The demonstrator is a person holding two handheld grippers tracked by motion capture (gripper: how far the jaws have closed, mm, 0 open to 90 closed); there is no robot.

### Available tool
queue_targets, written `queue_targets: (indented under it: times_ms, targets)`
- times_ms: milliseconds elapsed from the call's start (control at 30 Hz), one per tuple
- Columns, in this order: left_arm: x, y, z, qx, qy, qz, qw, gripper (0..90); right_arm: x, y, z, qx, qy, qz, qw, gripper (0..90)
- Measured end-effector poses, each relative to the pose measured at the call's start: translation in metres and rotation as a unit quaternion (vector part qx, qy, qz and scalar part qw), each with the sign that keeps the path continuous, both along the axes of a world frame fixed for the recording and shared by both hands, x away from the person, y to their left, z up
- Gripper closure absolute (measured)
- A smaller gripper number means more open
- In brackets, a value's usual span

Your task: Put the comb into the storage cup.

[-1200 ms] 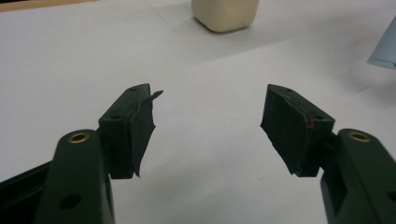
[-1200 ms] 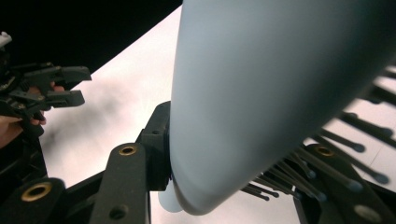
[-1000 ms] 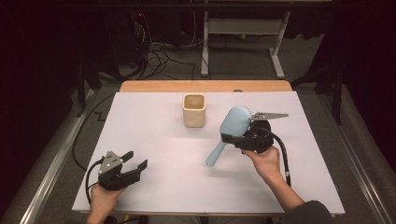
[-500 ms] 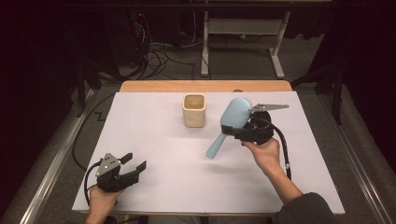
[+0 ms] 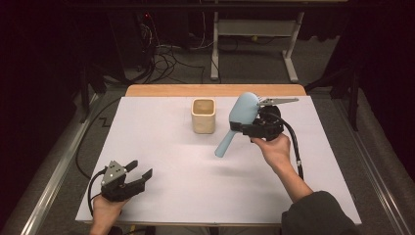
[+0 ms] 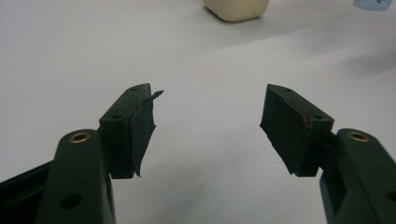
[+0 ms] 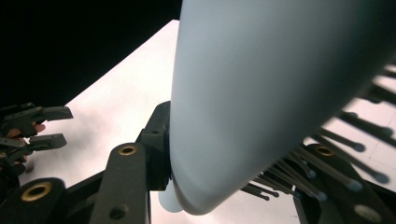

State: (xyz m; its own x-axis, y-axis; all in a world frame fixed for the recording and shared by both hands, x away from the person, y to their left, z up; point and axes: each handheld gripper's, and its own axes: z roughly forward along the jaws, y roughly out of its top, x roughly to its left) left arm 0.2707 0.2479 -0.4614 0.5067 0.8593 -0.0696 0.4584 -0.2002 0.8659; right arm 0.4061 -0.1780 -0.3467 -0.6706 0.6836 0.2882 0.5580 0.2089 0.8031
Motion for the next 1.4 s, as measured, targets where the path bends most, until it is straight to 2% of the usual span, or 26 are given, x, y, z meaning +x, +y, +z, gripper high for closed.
queue_targets:
  times_ms: [367, 633, 1267, 1400]
  targets:
    - [-0.001, -0.002, 0.001, 0.013, -0.006, -0.001, 0.9999, 35.2, 0.008, 0.006, 0.009, -0.001, -0.001, 0.002, 1.0, 53.9]
    - [0.0, -0.001, 0.0, 0.012, -0.005, 0.0, 0.9999, 35.2, 0.013, 0.013, 0.016, -0.002, -0.003, 0.004, 1.0, 53.8]
    - [0.001, -0.002, -0.001, 0.011, 0.0, -0.003, 0.9999, 34.9, 0.029, 0.021, 0.036, -0.007, -0.019, -0.011, 0.9997, 53.5]
    - [0.003, 0.0, -0.001, 0.004, 0.006, 0.0, 1.0, 35.0, 0.035, 0.026, 0.046, -0.023, -0.021, -0.006, 0.9995, 53.6]
